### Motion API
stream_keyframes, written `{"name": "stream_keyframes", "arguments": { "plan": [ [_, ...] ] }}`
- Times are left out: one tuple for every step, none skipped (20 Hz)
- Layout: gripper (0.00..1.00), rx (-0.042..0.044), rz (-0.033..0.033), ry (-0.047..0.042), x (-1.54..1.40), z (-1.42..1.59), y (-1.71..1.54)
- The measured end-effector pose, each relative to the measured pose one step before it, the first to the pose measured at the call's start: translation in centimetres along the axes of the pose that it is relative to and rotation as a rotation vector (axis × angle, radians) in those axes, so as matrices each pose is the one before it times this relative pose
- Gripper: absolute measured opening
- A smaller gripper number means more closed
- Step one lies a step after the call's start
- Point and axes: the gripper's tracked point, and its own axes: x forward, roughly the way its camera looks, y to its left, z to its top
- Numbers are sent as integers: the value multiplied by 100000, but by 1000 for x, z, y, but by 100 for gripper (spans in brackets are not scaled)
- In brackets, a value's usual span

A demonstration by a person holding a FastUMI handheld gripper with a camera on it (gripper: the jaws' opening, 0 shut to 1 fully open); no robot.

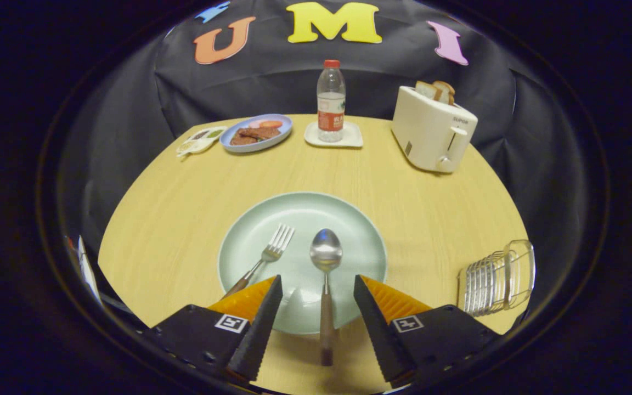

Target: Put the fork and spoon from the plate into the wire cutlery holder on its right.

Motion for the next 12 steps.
{"name": "stream_keyframes", "arguments": {
  "plan": [
    [76, 1636, -571, 2621, 488, -606, -174],
    [73, 957, -458, 1606, 354, -192, -107],
    [66, 314, -614, 906, 51, -97, -156],
    [59, -413, -919, 676, 203, -97, -259],
    [52, -572, -699, 807, 298, -303, -152],
    [45, -11, -422, 829, 220, -137, -159],
    [40, 128, 1104, 1426, 137, -401, 184],
    [38, 248, 1787, 1428, 191, -356, 338],
    [38, -221, -1488, 1038, 121, -229, -292],
    [24, 67, 222, 689, -246, -153, 52],
    [10, -597, -65, -56, 46, -3, 46],
    [8, -760, 1114, -640, -458, 165, 136]
  ]
}}
